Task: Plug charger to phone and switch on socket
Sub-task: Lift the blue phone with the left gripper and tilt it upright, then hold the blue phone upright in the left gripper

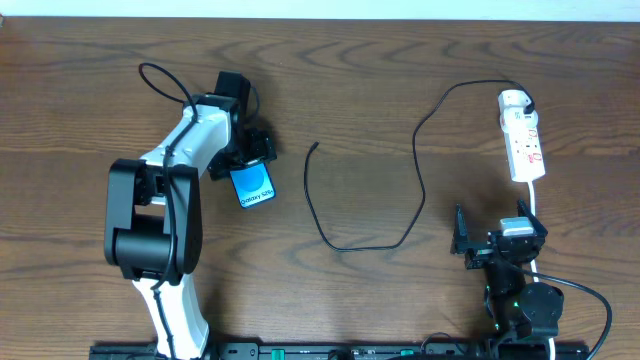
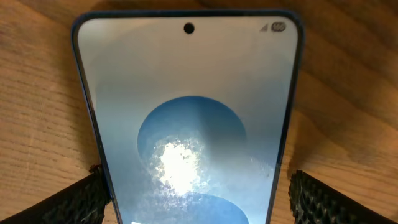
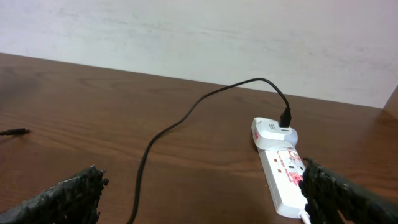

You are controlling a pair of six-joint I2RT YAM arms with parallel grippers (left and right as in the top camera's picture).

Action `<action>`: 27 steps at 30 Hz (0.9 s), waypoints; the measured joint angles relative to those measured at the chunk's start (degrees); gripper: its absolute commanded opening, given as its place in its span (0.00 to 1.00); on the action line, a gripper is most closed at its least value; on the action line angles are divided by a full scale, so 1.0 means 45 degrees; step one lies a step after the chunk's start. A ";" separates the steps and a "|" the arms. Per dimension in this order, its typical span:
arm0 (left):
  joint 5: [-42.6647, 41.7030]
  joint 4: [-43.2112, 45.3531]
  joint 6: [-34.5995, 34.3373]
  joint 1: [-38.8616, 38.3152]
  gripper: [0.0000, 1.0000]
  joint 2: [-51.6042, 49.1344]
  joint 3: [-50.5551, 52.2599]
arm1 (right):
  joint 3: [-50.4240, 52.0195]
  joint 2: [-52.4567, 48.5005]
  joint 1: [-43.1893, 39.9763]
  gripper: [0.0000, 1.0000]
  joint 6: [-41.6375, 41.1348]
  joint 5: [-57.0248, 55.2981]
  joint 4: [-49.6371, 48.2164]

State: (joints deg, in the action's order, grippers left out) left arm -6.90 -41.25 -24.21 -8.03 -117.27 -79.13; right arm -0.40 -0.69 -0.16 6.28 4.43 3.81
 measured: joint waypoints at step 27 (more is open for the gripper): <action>0.0753 -0.0656 0.0005 -0.0005 0.90 0.0039 0.0160 | 0.0000 0.0000 0.0000 0.99 0.0000 0.0000 0.0000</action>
State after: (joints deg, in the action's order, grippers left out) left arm -3.51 -44.21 -24.18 -8.05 -117.10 -78.41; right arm -0.40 -0.69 -0.16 6.28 4.43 3.81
